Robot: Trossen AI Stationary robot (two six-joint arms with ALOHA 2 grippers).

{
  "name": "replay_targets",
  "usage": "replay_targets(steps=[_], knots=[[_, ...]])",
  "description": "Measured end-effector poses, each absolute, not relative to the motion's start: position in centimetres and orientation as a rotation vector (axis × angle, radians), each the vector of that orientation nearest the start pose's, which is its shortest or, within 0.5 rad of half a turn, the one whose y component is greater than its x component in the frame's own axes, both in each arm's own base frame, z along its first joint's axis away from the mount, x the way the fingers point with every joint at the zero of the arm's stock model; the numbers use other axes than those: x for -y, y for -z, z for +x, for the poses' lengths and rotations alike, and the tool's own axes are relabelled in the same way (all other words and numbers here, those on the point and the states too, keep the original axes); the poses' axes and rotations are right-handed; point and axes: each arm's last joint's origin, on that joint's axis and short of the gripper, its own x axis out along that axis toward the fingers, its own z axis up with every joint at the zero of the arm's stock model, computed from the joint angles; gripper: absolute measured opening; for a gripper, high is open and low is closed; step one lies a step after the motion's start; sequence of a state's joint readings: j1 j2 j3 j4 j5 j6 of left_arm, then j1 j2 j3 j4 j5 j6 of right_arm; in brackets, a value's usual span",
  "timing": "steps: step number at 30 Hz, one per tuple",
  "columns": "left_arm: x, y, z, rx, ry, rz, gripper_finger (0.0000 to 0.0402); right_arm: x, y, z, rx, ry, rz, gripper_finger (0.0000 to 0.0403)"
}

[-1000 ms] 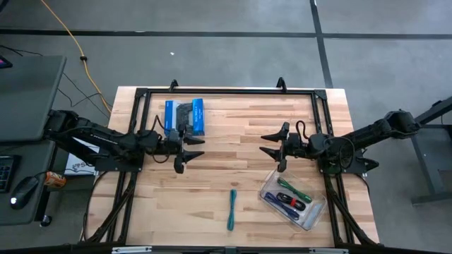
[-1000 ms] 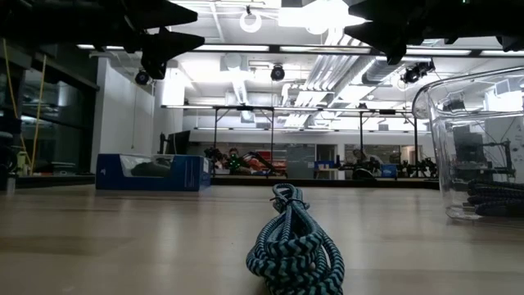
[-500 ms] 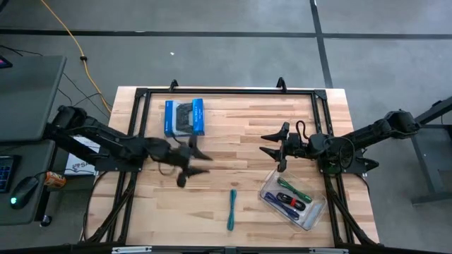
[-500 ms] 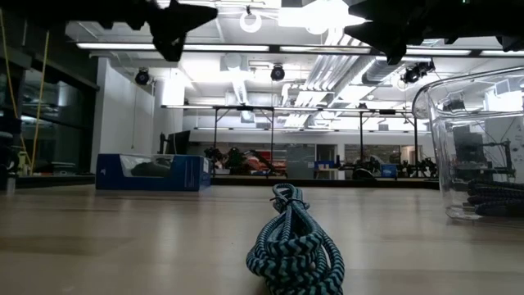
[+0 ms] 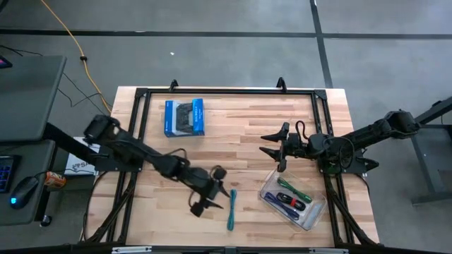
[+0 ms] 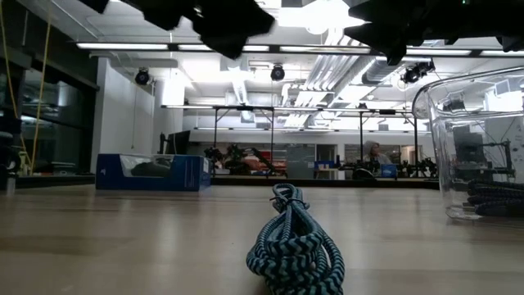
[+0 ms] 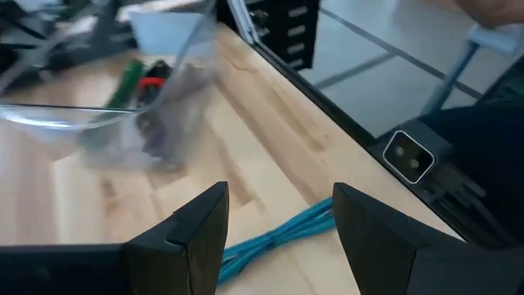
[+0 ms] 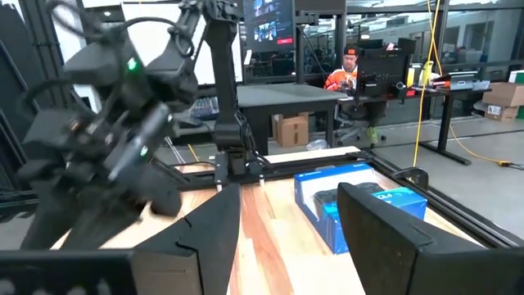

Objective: Pick and place USB-C Cables
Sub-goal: Put the blue charger cable into the transparent bin

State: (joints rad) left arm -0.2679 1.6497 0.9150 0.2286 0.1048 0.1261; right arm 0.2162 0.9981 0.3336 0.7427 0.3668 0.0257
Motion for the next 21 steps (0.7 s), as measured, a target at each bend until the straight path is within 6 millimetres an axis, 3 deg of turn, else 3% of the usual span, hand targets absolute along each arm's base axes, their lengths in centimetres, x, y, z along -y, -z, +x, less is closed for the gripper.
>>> replay_targets(steps=[10,17,21], knots=[[10.9,-16.1,38.2,-0.642,0.503,0.337,0.0200,-3.3,-22.8,19.9,0.072,0.150,0.047,0.0197],[10.9,-12.9,39.2,-0.727,0.570,0.487,0.0200,-3.3,-22.8,19.9,0.067,0.149,0.045,0.0197],[10.9,-12.0,39.4,-0.728,0.568,0.585,0.0200,-3.3,-22.8,19.9,0.063,0.149,0.044,0.0197]])
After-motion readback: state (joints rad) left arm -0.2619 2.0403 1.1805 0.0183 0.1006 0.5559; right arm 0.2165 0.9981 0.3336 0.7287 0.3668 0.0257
